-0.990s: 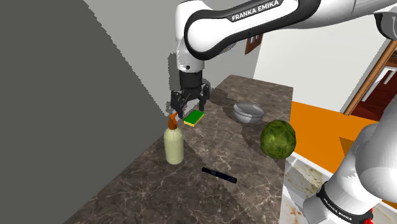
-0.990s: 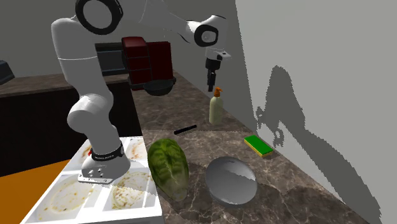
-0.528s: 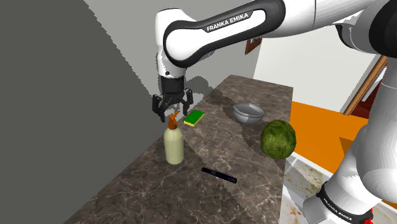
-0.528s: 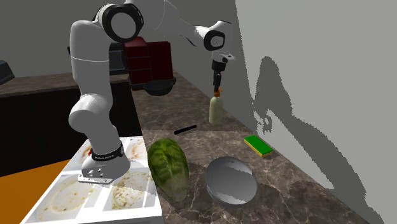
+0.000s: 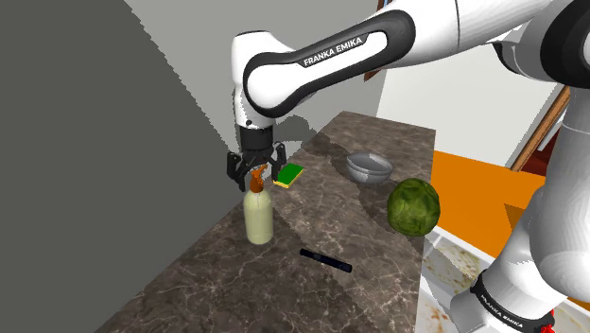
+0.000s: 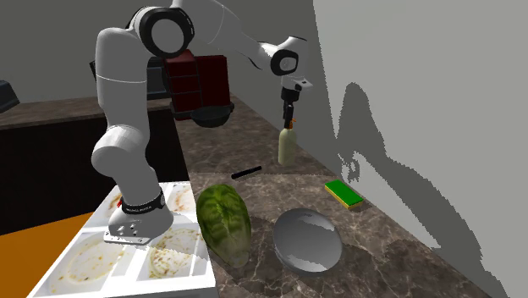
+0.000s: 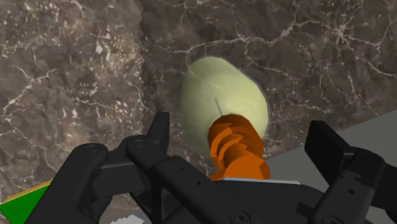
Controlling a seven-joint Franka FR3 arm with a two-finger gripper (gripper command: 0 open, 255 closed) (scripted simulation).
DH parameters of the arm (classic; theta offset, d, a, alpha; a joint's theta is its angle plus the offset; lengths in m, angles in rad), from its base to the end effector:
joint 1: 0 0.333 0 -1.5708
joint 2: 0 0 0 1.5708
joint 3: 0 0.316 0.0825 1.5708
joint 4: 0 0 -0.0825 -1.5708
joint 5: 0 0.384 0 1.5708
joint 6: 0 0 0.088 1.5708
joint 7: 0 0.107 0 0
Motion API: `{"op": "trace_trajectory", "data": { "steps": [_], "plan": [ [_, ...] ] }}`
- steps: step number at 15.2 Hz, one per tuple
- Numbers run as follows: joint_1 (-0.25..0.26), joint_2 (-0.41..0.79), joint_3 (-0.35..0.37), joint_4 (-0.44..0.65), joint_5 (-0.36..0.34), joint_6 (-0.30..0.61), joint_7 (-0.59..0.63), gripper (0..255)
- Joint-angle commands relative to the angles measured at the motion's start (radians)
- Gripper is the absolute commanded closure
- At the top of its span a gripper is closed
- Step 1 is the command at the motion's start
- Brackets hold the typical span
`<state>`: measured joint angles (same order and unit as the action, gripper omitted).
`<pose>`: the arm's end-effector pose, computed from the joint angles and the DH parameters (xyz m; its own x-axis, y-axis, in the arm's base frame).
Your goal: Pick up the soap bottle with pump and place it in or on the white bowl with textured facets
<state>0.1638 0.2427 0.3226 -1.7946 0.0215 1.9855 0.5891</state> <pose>0.5507 0.2793 0.4168 0.9895 -0.1159 -0.0866 -0.1211 -0.9910 -0.0569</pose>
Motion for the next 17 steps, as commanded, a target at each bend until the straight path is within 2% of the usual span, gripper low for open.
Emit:
{"op": "trace_trajectory", "data": {
  "steps": [1,5,6,15,17],
  "plan": [
    [0.0,0.0,0.0,-0.001,0.0,0.002,0.001,0],
    [0.0,0.0,0.0,-0.001,0.0,0.001,0.001,0],
    [0.0,0.0,0.0,-0.001,0.0,0.001,0.001,255],
    [0.0,0.0,0.0,-0.001,0.0,0.002,0.001,255],
    [0.0,-0.008,0.001,0.016,0.002,-0.023,0.001,255]
  ]
}}
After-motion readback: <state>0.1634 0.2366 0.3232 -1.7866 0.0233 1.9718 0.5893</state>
